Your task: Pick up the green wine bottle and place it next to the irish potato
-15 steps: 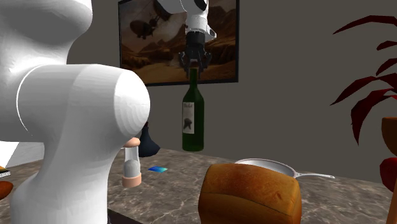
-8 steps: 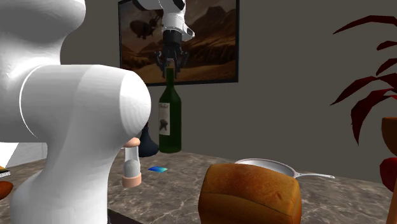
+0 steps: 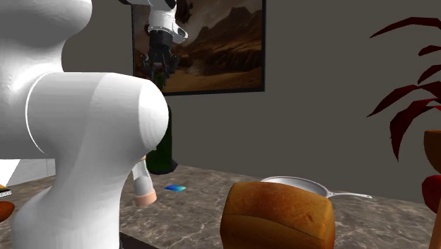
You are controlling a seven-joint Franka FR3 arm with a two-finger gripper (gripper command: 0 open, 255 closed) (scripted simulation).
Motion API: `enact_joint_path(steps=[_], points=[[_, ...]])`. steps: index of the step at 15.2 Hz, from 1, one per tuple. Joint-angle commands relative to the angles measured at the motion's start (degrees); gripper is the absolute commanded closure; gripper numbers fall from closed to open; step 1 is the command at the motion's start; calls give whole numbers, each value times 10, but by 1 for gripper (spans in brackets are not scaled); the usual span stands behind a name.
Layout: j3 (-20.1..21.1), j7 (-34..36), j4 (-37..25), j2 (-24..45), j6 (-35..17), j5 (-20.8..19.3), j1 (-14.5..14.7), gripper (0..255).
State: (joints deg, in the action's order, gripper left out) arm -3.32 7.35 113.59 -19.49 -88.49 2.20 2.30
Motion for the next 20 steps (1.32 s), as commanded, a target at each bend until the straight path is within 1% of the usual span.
enact_joint_path(steps=[1, 6, 11, 16, 20], points=[[19, 29, 6, -4, -3, 9, 11, 255], [67, 98, 10, -8, -9, 32, 37, 255], [115, 168, -1, 3, -16, 53, 63, 255], [163, 239, -28, 30, -24, 68, 88, 255], [201, 297, -61, 62, -30, 73, 108, 255]])
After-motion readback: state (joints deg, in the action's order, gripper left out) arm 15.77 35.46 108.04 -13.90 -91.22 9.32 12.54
